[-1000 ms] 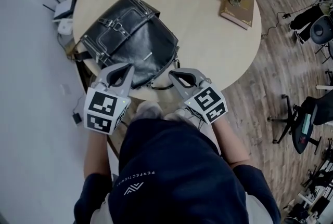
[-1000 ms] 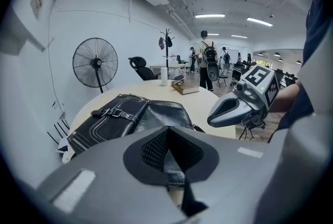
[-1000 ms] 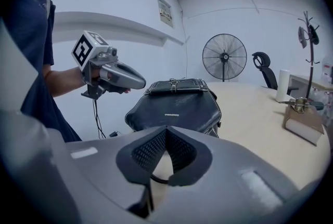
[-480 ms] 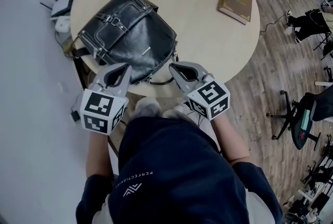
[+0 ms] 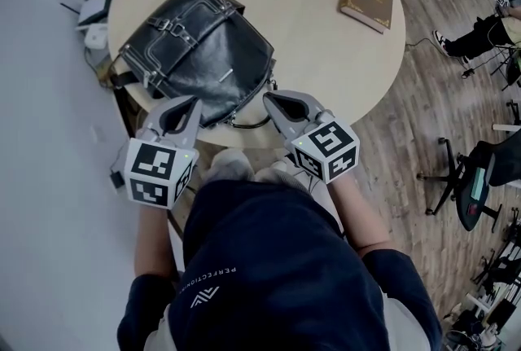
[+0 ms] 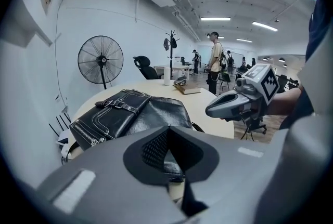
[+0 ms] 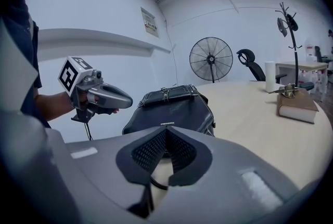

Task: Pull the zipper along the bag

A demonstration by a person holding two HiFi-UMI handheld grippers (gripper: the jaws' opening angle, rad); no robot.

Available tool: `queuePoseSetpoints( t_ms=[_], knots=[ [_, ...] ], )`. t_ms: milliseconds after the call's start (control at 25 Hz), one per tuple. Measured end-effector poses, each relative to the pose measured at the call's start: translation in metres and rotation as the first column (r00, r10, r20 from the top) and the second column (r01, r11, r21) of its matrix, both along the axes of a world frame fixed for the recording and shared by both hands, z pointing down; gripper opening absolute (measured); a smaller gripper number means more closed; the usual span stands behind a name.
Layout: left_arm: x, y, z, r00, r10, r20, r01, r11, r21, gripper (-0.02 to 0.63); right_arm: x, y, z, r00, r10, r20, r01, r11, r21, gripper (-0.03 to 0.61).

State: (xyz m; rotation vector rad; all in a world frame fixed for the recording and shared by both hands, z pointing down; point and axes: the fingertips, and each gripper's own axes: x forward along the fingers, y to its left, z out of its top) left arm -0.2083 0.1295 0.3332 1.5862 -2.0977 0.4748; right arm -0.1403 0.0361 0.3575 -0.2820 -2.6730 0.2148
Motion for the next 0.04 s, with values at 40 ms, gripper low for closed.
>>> queuePoseSetpoints(
  t_ms=[40],
  knots=[
    [-0.0016, 0.0010, 0.0006, 1.000, -0.008, 0.008, 0.008, 1.000, -0.005, 0.019, 0.0000, -0.0003, -0.0001, 1.000, 0.001, 0.001, -0.001, 1.000, -0.001, 0.002]
  ],
)
